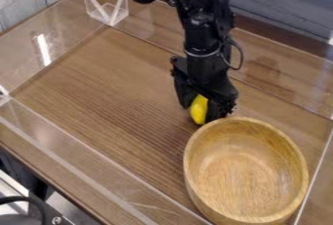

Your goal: Put the lemon in the brown bowl

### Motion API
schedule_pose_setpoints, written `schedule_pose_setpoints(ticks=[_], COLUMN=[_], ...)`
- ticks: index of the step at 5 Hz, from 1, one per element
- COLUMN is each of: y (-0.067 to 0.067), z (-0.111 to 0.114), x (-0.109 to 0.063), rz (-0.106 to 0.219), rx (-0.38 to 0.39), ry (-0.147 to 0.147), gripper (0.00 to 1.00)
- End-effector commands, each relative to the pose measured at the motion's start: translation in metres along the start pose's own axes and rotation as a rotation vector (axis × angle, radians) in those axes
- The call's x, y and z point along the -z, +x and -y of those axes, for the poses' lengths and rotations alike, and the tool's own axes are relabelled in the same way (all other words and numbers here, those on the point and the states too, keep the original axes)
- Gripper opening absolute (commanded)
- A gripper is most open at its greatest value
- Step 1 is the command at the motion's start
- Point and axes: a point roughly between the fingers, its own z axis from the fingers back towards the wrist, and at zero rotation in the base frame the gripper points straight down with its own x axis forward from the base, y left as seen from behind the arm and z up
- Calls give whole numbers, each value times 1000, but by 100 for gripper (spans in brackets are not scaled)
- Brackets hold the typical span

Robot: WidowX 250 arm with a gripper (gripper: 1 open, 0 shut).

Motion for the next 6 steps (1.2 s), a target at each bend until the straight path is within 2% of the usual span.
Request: schedule_pose_setpoints(ticks=[1,6], y=[4,4], z=[7,17], x=[-7,-3], rz=[32,41], rx=[9,15], ry=[4,-4], gripper=[0,0])
